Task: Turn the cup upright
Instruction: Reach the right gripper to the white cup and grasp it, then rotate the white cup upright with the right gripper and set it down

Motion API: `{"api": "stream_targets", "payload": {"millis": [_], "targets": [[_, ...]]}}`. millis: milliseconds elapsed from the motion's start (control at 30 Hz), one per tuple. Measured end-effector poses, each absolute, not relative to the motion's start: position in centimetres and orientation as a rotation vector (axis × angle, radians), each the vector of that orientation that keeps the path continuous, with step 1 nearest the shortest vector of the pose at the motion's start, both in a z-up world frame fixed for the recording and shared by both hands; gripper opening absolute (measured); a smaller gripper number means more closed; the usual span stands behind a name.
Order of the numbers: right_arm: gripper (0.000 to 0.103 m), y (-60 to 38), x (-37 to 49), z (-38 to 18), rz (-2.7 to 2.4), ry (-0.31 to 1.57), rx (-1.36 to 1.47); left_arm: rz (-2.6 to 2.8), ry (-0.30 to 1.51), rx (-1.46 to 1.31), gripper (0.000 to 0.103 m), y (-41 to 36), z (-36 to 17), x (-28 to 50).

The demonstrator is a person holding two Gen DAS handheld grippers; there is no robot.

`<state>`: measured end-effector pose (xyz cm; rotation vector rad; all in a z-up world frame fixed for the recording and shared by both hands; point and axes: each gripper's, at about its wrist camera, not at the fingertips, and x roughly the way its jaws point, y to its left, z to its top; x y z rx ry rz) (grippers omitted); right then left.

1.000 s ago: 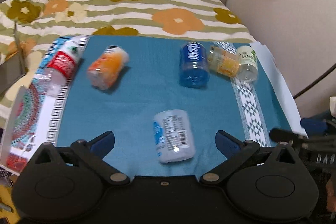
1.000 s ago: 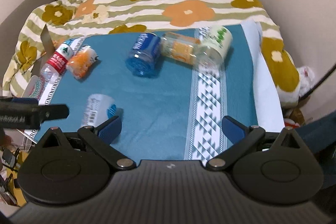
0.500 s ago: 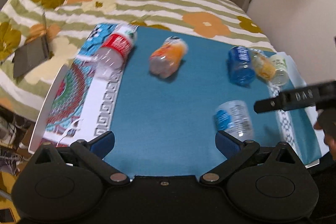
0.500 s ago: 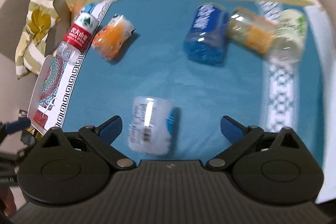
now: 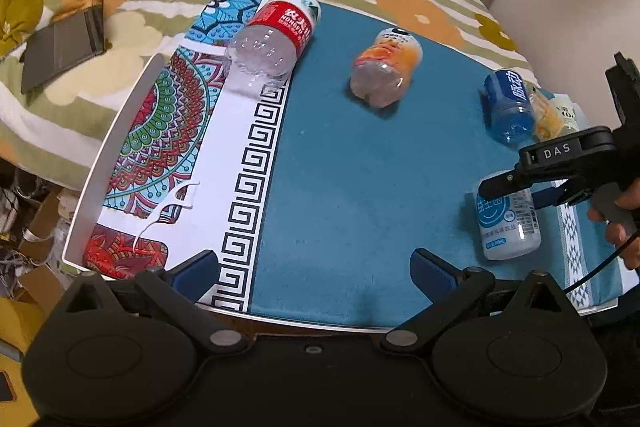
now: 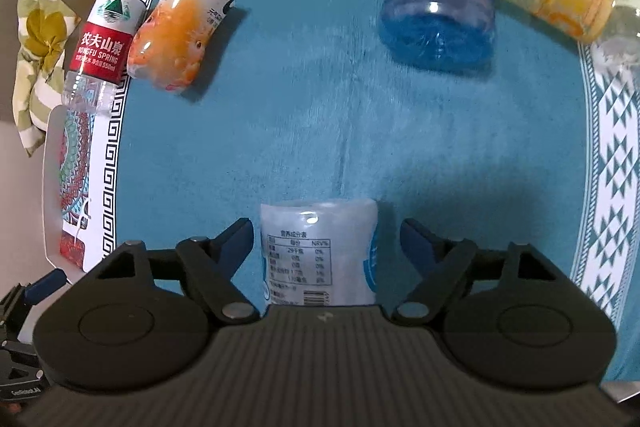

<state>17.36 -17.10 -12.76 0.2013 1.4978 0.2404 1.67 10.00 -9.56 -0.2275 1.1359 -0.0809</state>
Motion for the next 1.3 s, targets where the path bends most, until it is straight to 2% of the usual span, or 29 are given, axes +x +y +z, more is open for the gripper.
{"api": "stream_targets", "payload": {"millis": [33,100,400,533,700,900,1100,1300], "targets": [[0.091,-17.1,17.4,-12.8,0.239,1.499,0.205,-0.085,1.140,-0.236,0.103,10.2,-9.6,1.8],[0.076,-17.2,17.3,-12.9,0.239,1.503,0.214,-0.090,1.143,-0.242,0.103,10.4,-9.7,1.9],[0.070,-17.5,16.5,-11.9,0.245,1.449,0.239,-0.111,1.133,-0.243,0.103,10.1,-8.9,2.1],[0.070,-17.8,15.2,-9.3,0.252,1.349,0.248,-0.116,1.116,-0.238,0.103,10.0,-8.0,2.2],[0.071,-17.6,12.0,-5.8,0.175,1.026,0.246,-0.125,1.094,-0.232,0.103,9.9,-7.3,2.4],[0.072,-15.8,9.4,-9.1,0.043,0.700,0.262,-0.154,1.089,-0.180,0.103,9.1,-7.7,2.6],[0.072,-14.1,9.0,-12.6,-0.043,0.548,0.152,-0.156,1.076,-0.122,0.103,9.1,-8.4,2.1],[0.073,-13.5,8.3,-13.8,-0.042,0.526,0.090,-0.143,1.091,-0.104,0.103,9.6,-9.2,1.8]]}}
